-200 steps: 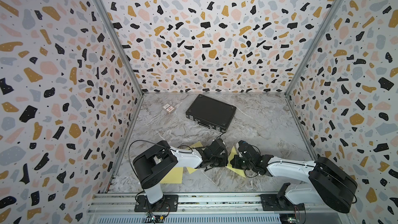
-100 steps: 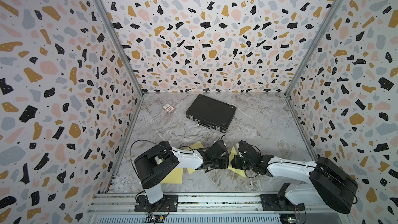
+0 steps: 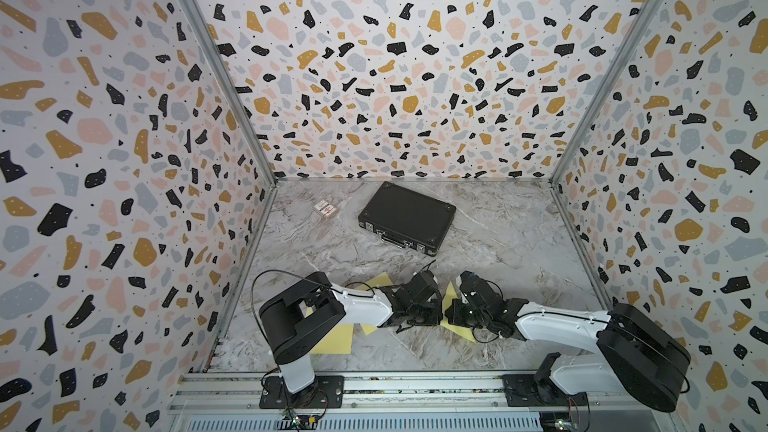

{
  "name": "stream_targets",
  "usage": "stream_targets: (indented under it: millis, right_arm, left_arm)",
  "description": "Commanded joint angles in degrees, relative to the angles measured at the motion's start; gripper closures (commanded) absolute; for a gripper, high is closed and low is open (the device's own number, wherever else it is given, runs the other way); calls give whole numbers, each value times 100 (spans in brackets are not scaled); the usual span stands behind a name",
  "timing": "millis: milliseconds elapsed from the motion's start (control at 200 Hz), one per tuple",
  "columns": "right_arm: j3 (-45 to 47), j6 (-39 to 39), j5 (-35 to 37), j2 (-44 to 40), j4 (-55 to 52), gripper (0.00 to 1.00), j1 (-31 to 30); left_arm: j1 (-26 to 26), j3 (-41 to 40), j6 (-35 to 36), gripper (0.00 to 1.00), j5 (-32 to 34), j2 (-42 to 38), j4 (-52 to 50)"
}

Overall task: Fold the square paper diagonally
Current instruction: Fold the paper at the center of the board.

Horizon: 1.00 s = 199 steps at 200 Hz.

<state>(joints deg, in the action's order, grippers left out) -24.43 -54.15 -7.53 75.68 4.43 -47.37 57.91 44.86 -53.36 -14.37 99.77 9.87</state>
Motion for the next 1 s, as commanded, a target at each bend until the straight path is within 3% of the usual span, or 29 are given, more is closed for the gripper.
stream_targets:
  millis: [0,330,410,991]
  right_arm:
    - [131,-12,-3,42,-390,100,-35]
    - [62,16,106,-65,-559,100,-35]
    - [5,61,180,-127,-653,100,-35]
    - [245,150,765,-872,-1608,98,60]
  left_arm:
    - [26,45,43,91,8,56,105]
    - [28,-162,69,94,398,227,-325]
    - [33,-261,91,100,514,241,-466]
    - [61,-454,120,100,1047,403,-1099]
